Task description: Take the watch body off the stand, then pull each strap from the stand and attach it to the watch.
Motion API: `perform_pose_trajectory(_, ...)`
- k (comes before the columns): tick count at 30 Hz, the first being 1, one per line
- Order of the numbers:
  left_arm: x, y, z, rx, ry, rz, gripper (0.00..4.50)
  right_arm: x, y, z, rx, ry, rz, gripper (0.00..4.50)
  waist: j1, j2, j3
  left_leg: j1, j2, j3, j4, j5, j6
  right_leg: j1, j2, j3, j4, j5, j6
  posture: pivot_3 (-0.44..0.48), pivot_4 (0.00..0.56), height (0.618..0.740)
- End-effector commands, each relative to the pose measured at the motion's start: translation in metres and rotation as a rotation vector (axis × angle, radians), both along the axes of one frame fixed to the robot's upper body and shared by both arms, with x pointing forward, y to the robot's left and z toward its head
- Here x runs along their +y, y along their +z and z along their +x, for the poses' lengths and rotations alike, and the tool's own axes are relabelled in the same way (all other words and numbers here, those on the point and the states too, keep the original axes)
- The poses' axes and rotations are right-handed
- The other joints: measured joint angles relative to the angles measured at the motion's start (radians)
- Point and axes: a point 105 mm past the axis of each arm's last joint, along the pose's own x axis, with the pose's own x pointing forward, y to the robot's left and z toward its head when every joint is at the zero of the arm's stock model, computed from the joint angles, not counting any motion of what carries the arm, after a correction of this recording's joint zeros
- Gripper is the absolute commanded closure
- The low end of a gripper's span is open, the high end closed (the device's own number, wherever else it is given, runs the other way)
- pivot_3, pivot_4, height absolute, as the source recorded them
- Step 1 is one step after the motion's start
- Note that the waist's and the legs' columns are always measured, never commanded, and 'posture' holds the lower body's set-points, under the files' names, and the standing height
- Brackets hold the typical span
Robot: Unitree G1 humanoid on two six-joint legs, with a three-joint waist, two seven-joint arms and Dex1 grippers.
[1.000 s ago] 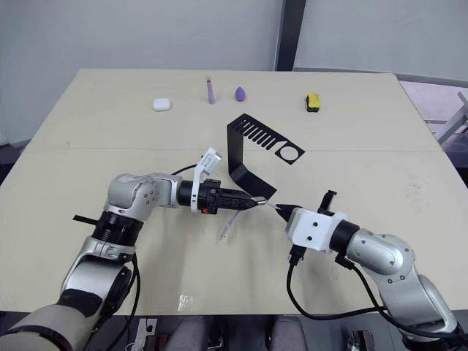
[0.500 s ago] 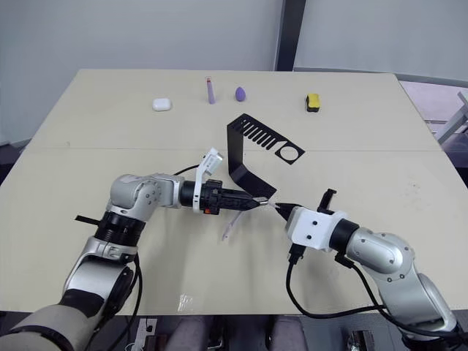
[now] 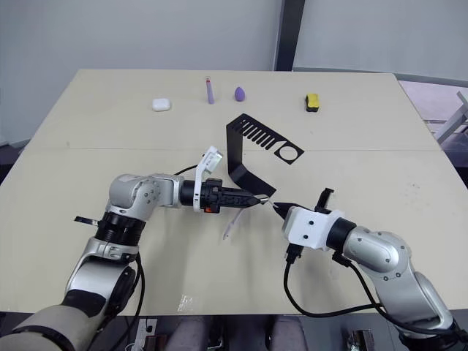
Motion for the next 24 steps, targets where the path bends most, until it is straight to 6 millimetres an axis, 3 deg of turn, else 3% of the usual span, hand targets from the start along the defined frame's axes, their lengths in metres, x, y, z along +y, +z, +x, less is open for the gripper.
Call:
perform_pose_trajectory(1,-0.0109,0.0144,-0.0118,-0.033,-0.07,-0.056,2.89,0.0087,0.0105,-0.0029,-0.047,0.031,0.012,4.5,0.001,0.0,0.0,0.0,0.0,0.0,0.0,0.0,0.0,0.0,0.0,0.0,0.0,0.0,0.0,0.0,0.15,0.74)
perform_pose_trajectory(24,-0.0143,0.016,-0.0169,-0.035,-0.087,-0.059,2.89,0.0095,0.0121,0.0024,-0.049,0.02,0.003,4.5,0.0,0.0,0.0,0.0,0.0,0.0,0.0,0.0,0.0,0.0,0.0,0.0,0.0,0.0,0.0,0.0,0.15,0.74)
